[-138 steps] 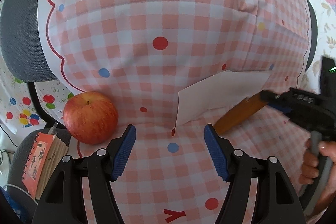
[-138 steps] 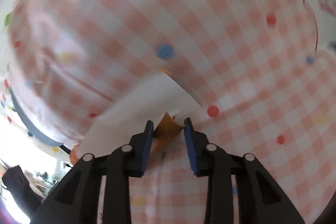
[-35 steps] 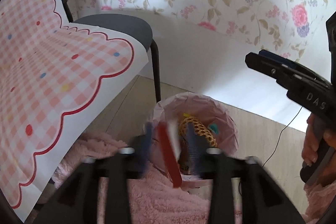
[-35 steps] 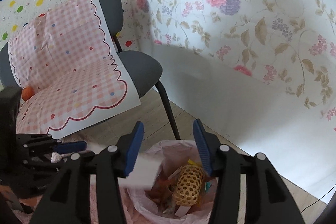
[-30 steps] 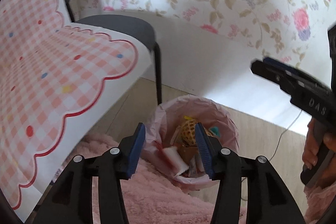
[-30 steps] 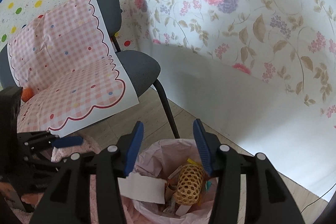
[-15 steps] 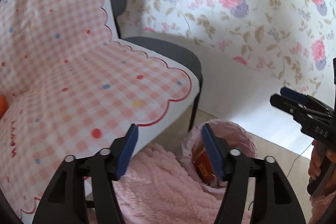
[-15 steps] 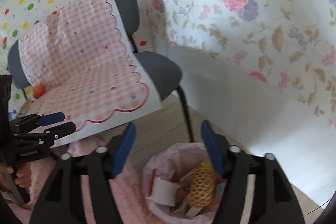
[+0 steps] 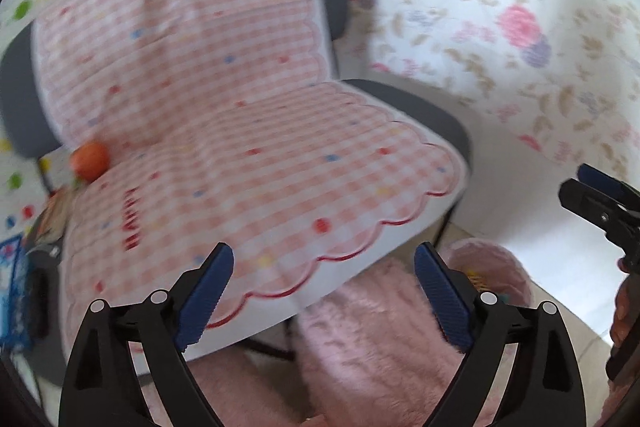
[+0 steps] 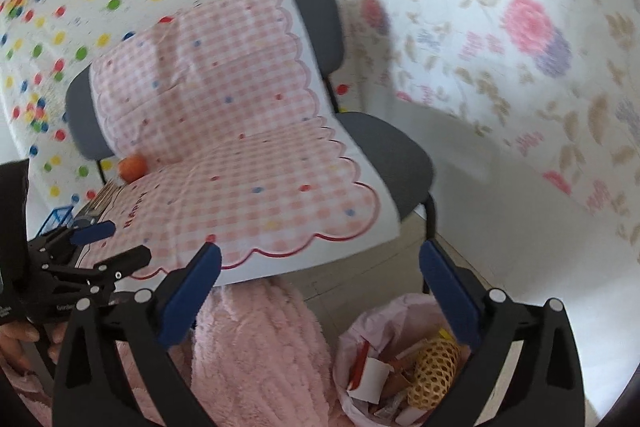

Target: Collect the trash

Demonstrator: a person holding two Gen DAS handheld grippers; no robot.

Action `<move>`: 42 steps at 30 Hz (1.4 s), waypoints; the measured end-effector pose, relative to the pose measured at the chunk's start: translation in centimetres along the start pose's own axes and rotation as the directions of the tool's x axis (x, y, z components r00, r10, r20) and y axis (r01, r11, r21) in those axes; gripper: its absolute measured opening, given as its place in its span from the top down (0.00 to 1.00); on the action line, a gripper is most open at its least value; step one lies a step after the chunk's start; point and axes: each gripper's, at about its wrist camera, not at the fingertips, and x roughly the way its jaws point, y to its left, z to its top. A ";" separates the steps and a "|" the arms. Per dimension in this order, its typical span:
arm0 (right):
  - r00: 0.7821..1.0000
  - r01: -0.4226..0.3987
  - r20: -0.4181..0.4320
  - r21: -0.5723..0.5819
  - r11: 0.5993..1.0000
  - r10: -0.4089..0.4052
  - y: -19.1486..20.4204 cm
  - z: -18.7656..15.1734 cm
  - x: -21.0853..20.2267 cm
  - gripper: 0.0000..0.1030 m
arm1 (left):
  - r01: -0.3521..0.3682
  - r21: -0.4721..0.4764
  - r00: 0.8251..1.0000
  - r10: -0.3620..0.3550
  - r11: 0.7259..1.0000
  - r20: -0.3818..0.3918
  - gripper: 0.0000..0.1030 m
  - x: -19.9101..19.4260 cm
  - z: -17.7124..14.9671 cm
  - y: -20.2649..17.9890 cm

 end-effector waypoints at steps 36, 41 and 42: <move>0.990 -0.140 -0.054 -0.275 0.951 0.130 12.4 2.3 2.8 0.06 | -0.395 -0.236 0.918 0.386 0.888 -0.084 0.10 -7.8 -3.3 11.3; 0.989 -0.143 -0.062 -0.275 0.951 0.131 12.8 2.2 3.1 0.06 | -0.395 -0.239 0.919 0.386 0.887 -0.086 0.10 -7.7 -3.3 11.7; 0.989 -0.143 -0.062 -0.275 0.951 0.131 12.8 2.2 3.2 0.06 | -0.393 -0.239 0.919 0.384 0.888 -0.086 0.10 -7.6 -3.3 11.8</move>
